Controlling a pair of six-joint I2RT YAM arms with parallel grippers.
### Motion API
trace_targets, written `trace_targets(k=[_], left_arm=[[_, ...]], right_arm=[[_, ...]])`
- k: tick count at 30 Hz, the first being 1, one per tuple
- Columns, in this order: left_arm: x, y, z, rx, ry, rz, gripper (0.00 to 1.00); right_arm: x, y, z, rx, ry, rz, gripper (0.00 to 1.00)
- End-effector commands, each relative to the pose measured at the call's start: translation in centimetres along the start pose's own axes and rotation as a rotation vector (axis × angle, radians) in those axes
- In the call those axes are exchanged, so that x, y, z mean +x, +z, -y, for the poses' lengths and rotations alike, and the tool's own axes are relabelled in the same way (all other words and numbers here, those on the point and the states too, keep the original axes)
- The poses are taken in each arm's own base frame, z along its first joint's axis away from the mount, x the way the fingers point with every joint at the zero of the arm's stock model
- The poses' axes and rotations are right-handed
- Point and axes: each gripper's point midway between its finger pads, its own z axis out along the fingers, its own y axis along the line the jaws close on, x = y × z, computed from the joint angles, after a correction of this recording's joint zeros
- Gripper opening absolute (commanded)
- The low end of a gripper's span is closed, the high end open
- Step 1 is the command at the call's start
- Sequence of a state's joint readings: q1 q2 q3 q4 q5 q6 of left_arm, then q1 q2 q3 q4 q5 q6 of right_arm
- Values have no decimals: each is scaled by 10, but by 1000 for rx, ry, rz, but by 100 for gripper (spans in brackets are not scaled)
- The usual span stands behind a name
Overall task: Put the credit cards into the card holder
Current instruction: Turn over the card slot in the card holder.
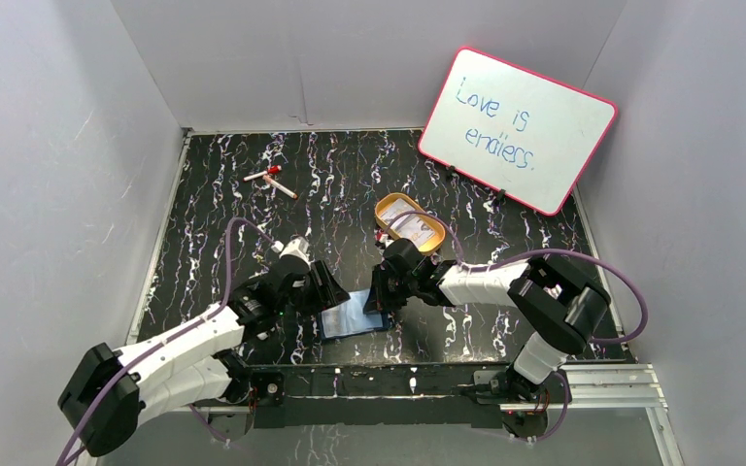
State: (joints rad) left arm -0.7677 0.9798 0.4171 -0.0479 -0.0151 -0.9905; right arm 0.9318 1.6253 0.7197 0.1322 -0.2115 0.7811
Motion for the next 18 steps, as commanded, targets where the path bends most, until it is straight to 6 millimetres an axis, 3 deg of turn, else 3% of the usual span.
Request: trace_targets(k=[1, 6, 9, 12, 18], left_arm=[[-17, -19, 12, -2, 58, 37, 57], [-32, -35, 50, 122, 82, 69, 57], [-24, -30, 65, 195, 86, 18, 54], [-6, -10, 52, 151, 69, -71, 43], [22, 14, -4, -8, 26, -122, 23]], right_arm=[[6, 3, 19, 84, -22, -10, 8], [3, 3, 16, 80, -28, -9, 8], [3, 4, 17, 83, -26, -8, 8], [4, 3, 17, 86, -20, -6, 8], [3, -5, 17, 97, -16, 4, 14]])
